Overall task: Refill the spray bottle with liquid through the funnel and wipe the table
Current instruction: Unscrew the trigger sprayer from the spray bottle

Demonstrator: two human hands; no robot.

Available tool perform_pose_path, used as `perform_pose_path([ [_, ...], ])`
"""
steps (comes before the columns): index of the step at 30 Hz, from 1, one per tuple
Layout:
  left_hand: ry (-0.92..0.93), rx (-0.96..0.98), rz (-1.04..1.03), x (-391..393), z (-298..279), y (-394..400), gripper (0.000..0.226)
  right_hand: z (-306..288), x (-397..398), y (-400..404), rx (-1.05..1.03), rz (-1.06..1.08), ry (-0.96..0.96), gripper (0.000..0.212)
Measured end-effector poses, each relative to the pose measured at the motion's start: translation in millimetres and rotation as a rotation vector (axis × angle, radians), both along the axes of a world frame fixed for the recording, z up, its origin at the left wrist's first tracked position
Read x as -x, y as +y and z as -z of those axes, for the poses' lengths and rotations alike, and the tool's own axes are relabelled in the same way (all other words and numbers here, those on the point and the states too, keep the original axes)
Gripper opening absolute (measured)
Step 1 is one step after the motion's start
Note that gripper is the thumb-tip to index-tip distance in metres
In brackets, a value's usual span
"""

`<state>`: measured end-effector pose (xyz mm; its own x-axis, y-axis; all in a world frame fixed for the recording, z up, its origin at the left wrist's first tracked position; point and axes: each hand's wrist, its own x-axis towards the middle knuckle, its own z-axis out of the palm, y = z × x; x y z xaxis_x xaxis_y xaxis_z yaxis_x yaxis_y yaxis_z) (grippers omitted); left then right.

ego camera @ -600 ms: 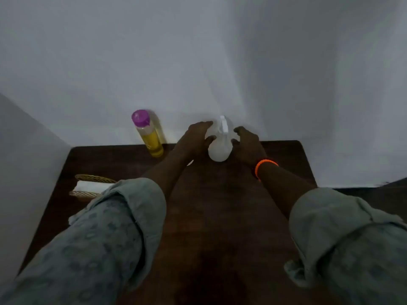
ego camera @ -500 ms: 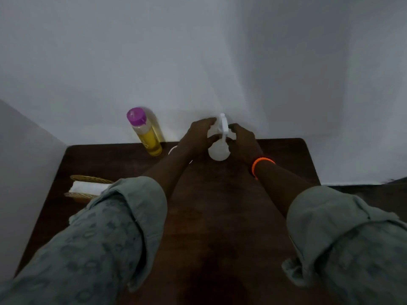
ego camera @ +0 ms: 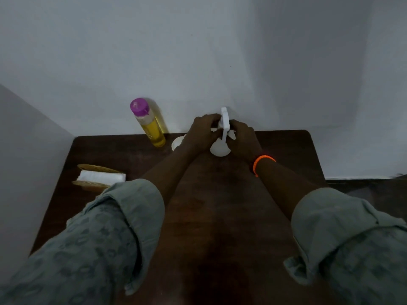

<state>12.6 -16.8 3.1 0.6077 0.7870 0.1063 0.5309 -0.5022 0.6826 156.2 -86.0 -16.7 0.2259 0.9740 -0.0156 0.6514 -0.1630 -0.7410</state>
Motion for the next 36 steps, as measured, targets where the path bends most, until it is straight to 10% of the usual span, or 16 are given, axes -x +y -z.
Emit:
perform_pose_path([
  [18, -0.009, 0.135, 0.079, 128, -6, -204, 0.026, -13, 117, -213, -0.011, -0.059, 0.008, 0.028],
  [36, 0.023, 0.125, -0.131, 133, 1, -242, 0.021, 3, 135, -227, -0.021, -0.005, -0.075, 0.017],
])
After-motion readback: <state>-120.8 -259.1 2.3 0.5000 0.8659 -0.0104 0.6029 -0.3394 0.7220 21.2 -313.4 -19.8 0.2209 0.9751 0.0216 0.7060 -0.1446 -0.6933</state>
